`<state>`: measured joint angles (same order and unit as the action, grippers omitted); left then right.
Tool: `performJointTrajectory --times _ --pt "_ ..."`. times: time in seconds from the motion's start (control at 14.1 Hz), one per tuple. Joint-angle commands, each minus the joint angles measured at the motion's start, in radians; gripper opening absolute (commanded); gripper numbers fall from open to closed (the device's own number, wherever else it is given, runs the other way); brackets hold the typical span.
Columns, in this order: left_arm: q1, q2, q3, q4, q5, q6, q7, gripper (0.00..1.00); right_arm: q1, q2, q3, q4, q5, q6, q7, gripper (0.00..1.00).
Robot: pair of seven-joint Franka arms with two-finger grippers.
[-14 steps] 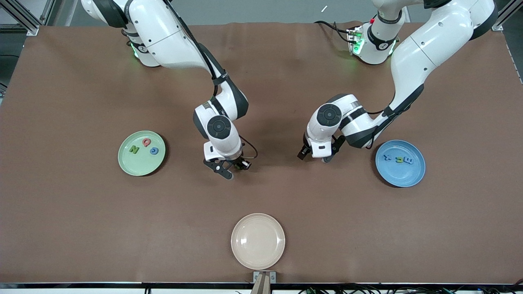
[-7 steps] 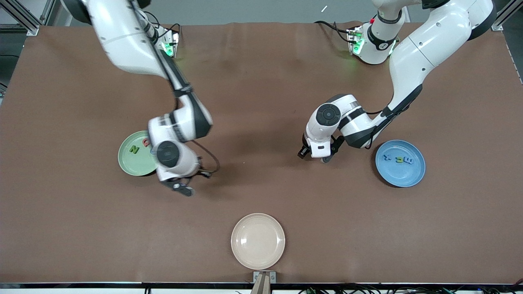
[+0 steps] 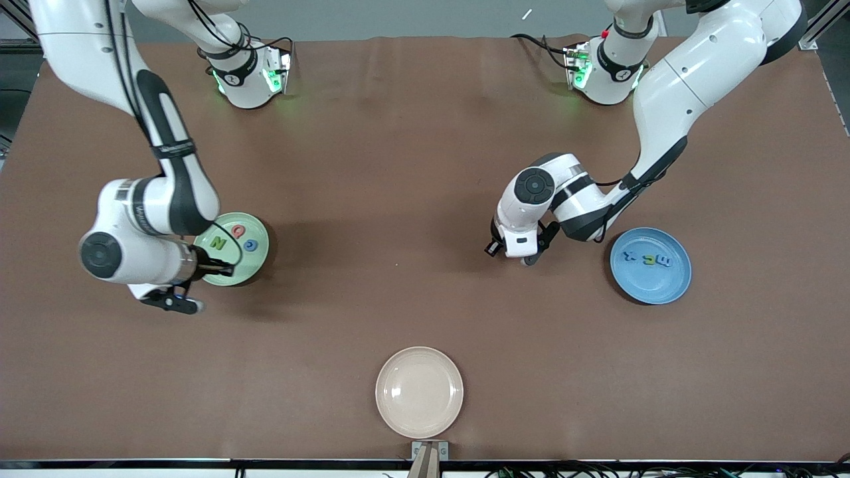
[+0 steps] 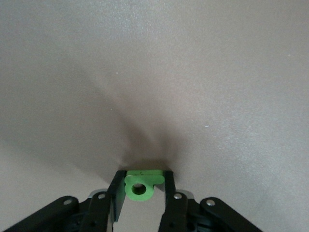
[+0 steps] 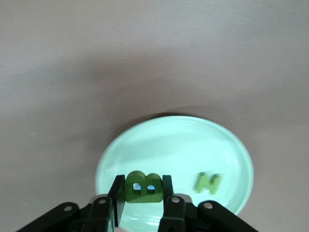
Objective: Sort upper and lower case letters into plates
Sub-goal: 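Drop b in blue plate with the left gripper while the right gripper drops B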
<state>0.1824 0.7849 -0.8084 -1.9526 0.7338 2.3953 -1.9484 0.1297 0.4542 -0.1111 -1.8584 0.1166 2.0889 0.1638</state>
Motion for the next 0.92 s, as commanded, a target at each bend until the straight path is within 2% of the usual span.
performJointTrajectory --times 0.0,0.14,0.21,0.43,0.64,0.85 --pt "0.008 -0.030 0.020 -0.012 0.022 -0.014 -0.008 0.22 -0.035 -0.066 0.022 -0.169 -0.003 0.135 -0.065 0.00" --pt "0.038 -0.067 0.006 -0.012 0.018 -0.069 0.084 0.22 -0.050 -0.068 0.024 -0.246 -0.003 0.227 -0.081 0.01" --pt "0.073 -0.073 -0.026 -0.009 0.016 -0.106 0.141 0.21 -0.050 -0.068 0.024 -0.278 -0.003 0.270 -0.081 0.01" --pt "0.282 -0.076 -0.174 -0.011 0.016 -0.209 0.314 0.21 -0.047 -0.060 0.025 -0.311 -0.003 0.330 -0.079 0.01" --pt "0.461 -0.076 -0.277 -0.009 0.016 -0.335 0.594 0.20 -0.044 -0.058 0.025 -0.309 -0.002 0.335 -0.079 0.02" --pt "0.599 -0.076 -0.298 -0.012 0.021 -0.380 0.901 0.20 -0.035 -0.055 0.027 -0.309 0.005 0.344 -0.078 0.02"
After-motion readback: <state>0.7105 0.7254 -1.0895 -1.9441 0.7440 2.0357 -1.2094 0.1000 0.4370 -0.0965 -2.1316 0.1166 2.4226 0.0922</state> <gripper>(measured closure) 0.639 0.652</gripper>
